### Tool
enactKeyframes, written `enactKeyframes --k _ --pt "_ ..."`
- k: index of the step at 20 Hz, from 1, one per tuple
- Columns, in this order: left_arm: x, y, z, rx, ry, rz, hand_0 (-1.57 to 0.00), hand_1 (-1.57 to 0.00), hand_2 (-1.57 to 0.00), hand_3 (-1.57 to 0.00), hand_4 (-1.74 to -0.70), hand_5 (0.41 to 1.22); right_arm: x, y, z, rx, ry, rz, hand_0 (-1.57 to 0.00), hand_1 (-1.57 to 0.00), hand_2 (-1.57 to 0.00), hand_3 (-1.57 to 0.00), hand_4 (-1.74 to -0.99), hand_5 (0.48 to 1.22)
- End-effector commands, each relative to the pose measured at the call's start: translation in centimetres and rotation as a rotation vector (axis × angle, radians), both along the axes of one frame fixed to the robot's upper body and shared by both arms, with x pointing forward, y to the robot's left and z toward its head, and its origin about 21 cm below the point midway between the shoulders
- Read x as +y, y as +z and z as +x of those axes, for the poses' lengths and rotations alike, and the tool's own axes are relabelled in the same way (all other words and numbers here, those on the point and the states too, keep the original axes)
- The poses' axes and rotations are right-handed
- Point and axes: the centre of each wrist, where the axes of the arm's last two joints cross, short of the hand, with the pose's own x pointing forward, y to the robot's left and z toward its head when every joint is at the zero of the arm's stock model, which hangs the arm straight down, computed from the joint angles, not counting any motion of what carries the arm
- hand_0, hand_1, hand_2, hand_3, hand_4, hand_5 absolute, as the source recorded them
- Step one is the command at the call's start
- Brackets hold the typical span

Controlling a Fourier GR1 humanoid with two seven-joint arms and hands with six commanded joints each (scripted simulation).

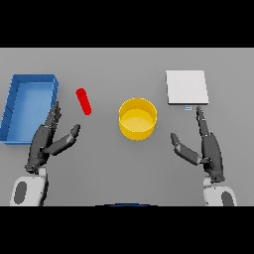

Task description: Pick up the red beaker and tilt it to pour out 1 green nut into yellow bowl. Pick up the yellow bowl and place it on the metallic measuring scale.

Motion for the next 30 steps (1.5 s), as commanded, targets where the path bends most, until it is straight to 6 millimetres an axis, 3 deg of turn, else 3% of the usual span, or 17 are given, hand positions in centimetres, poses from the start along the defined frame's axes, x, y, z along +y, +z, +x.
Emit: enactKeyframes --k 1,8,18,30 --pt "-0.3 -0.1 0.4 0.003 -0.009 0.004 0.00 0.00 0.00 0.00 -1.16 0.604 0.0 0.1 0.2 0.016 0.003 0.013 0.00 0.00 0.00 0.00 -1.212 0.607" --pt "-2.1 -2.5 4.8 0.015 -0.029 0.057 0.00 0.00 0.00 0.00 -1.23 0.636 -0.1 0.0 0.2 0.001 0.035 0.031 0.00 0.00 0.00 0.00 -1.267 0.632" --pt "-2.9 -3.1 9.8 0.024 -0.039 0.069 0.00 0.00 0.00 0.00 -1.29 0.688 -0.6 0.0 0.1 0.000 0.019 0.025 0.00 0.00 0.00 0.00 -1.267 0.640" --pt "-4.3 -3.3 13.1 0.029 -0.065 0.046 0.00 0.00 0.00 0.00 -1.33 0.695 -0.7 0.5 -0.3 -0.005 0.010 0.031 0.00 0.00 0.00 0.00 -1.264 0.640"
